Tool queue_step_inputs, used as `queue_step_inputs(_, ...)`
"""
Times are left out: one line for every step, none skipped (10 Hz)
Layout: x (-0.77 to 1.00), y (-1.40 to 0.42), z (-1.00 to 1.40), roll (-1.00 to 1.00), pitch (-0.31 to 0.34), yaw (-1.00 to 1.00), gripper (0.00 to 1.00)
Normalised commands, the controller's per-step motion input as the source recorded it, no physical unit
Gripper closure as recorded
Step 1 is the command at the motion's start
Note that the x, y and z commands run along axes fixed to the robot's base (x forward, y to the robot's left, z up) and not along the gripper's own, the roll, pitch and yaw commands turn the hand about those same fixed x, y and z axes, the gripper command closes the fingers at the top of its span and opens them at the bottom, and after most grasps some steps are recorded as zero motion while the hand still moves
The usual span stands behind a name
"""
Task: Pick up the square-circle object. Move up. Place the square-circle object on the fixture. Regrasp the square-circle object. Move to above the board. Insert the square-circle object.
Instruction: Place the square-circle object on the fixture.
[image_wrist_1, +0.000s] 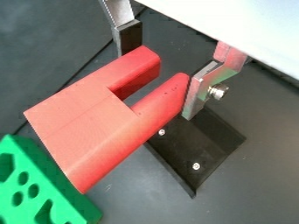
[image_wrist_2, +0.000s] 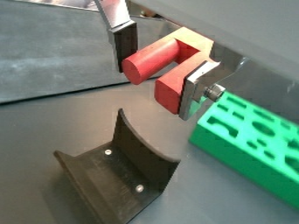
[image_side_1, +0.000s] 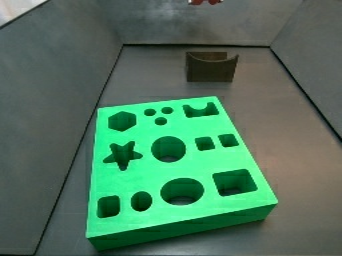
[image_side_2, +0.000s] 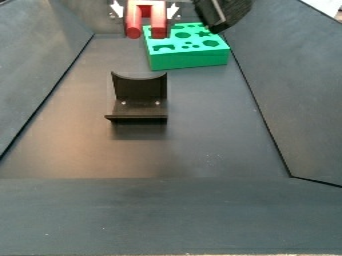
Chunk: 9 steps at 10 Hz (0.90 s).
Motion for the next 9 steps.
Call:
queue_step_inputs(0.36,0.02,0.00,-0.26,0.407,-0.03,1.00)
queue_step_inputs(0.26,0.03,0.00,-0.17,0.324,-0.10,1.00)
queue_step_inputs(0.18,0.04,0.00,-0.13,0.283,-0.13,1.00)
queue_step_inputs(0.09,0.03,0.01,-0.07,0.236,-0.13,1.00)
queue_step_inputs(0.07,0.03,0.01,-0.05,0.206,-0.13,1.00)
queue_step_inputs(0.10,0.06,-1.00,-1.00,0.038,-0.22,1.00)
queue_step_inputs(0.11,0.06,-1.00,-1.00,0.028,-0.22,1.00)
queue_step_inputs(0.12,0.08,-1.00,-1.00,0.020,-0.22,1.00)
queue_step_inputs(0.12,0.07,-1.00,-1.00,0.019,-0.21,1.00)
